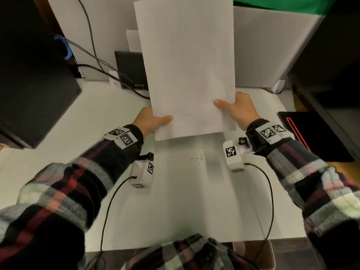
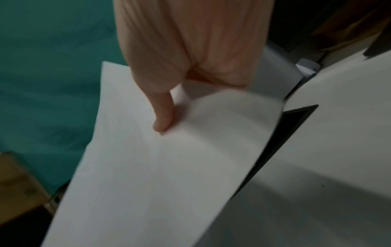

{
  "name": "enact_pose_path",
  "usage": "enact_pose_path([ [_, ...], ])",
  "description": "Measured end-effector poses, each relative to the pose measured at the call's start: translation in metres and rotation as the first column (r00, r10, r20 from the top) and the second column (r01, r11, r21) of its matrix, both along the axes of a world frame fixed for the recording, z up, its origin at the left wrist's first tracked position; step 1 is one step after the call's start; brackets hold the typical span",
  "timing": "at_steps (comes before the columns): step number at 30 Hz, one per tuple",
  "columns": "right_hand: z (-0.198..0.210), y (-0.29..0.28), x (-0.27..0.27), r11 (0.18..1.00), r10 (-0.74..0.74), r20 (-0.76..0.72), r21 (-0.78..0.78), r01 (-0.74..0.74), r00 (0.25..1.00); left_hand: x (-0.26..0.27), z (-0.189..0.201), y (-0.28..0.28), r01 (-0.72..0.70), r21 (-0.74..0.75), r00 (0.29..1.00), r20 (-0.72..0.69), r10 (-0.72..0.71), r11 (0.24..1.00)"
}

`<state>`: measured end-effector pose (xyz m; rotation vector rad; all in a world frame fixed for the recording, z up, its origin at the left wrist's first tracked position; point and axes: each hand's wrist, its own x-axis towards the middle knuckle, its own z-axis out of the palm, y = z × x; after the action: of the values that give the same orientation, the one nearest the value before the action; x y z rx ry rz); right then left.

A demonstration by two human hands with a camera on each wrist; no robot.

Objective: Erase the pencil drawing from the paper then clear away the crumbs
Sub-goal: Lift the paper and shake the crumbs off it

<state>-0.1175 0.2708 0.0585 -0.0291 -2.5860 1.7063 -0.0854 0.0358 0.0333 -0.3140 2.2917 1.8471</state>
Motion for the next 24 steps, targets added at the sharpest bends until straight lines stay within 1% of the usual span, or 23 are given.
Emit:
enact_pose_path([
  [2, -0.003, -0.002, -0.005, 0.998, 0.0, -0.021, 0.064, 0.002, 1.0, 0.001, 0.0, -0.002, -0.165, -0.024, 0.982, -0.093, 0.162, 0.986],
  [3, -0.006, -0.002, -0.007, 0.998, -0.018, -0.019, 0.054, 0.019, 1.0, 0.0, -0.001, -0.004, -0.224, -0.018, 0.968, -0.121, 0.22, 0.974],
  [5, -0.018, 0.003, -0.009, 0.999, -0.038, 0.025, -0.005, 0.038, 0.999, -0.002, -0.003, -0.01, -0.284, 0.051, 0.949, -0.128, 0.288, 0.958],
  [6, -0.026, 0.006, -0.008, 1.0, -0.022, 0.057, 0.014, 0.022, 0.998, -0.003, -0.003, -0.015, -0.311, 0.084, 0.94, -0.119, 0.319, 0.947],
  [8, -0.047, 0.012, -0.004, 0.98, 0.046, 0.138, 0.185, -0.072, 0.989, -0.005, -0.006, -0.027, -0.37, 0.124, 0.921, -0.081, 0.381, 0.921],
  [10, -0.064, 0.013, 0.002, 0.908, 0.124, 0.298, 0.35, -0.229, 0.947, -0.005, -0.01, -0.041, -0.405, 0.148, 0.911, -0.016, 0.411, 0.902],
  [12, -0.079, 0.01, 0.009, 0.797, 0.153, 0.51, 0.442, -0.411, 0.846, 0.0, -0.016, -0.051, -0.399, 0.182, 0.916, 0.046, 0.398, 0.899],
  [13, -0.085, 0.007, 0.012, 0.739, 0.153, 0.591, 0.464, -0.489, 0.792, 0.002, -0.02, -0.055, -0.388, 0.186, 0.922, 0.072, 0.381, 0.903],
  [14, -0.091, 0.003, 0.017, 0.694, 0.16, 0.637, 0.471, -0.545, 0.754, 0.005, -0.025, -0.058, -0.382, 0.174, 0.924, 0.091, 0.371, 0.908],
  [15, -0.096, -0.003, 0.021, 0.668, 0.178, 0.653, 0.469, -0.578, 0.736, 0.006, -0.03, -0.06, -0.372, 0.151, 0.927, 0.102, 0.36, 0.916],
  [17, -0.103, -0.017, 0.034, 0.641, 0.245, 0.644, 0.453, -0.619, 0.725, 0.006, -0.035, -0.058, -0.363, 0.115, 0.929, 0.115, 0.351, 0.924],
  [19, -0.107, -0.031, 0.05, 0.657, 0.354, 0.634, 0.356, -0.665, 0.688, 0.002, -0.037, -0.054, -0.358, 0.129, 0.93, 0.13, 0.342, 0.925],
  [20, -0.106, -0.035, 0.057, 0.686, 0.406, 0.62, 0.278, -0.673, 0.671, 0.0, -0.036, -0.051, -0.358, 0.14, 0.931, 0.137, 0.34, 0.923],
  [21, -0.104, -0.037, 0.062, 0.735, 0.433, 0.595, 0.202, -0.647, 0.677, -0.002, -0.035, -0.049, -0.356, 0.148, 0.931, 0.141, 0.337, 0.923],
  [22, -0.101, -0.037, 0.062, 0.795, 0.429, 0.557, 0.14, -0.59, 0.711, -0.003, -0.035, -0.048, -0.352, 0.148, 0.932, 0.145, 0.332, 0.924],
  [23, -0.097, -0.035, 0.058, 0.851, 0.394, 0.518, 0.108, -0.515, 0.759, -0.005, -0.035, -0.047, -0.345, 0.143, 0.934, 0.147, 0.324, 0.928],
  [24, -0.093, -0.032, 0.05, 0.886, 0.342, 0.488, 0.118, -0.449, 0.803, -0.005, -0.035, -0.046, -0.338, 0.133, 0.936, 0.152, 0.317, 0.932],
])
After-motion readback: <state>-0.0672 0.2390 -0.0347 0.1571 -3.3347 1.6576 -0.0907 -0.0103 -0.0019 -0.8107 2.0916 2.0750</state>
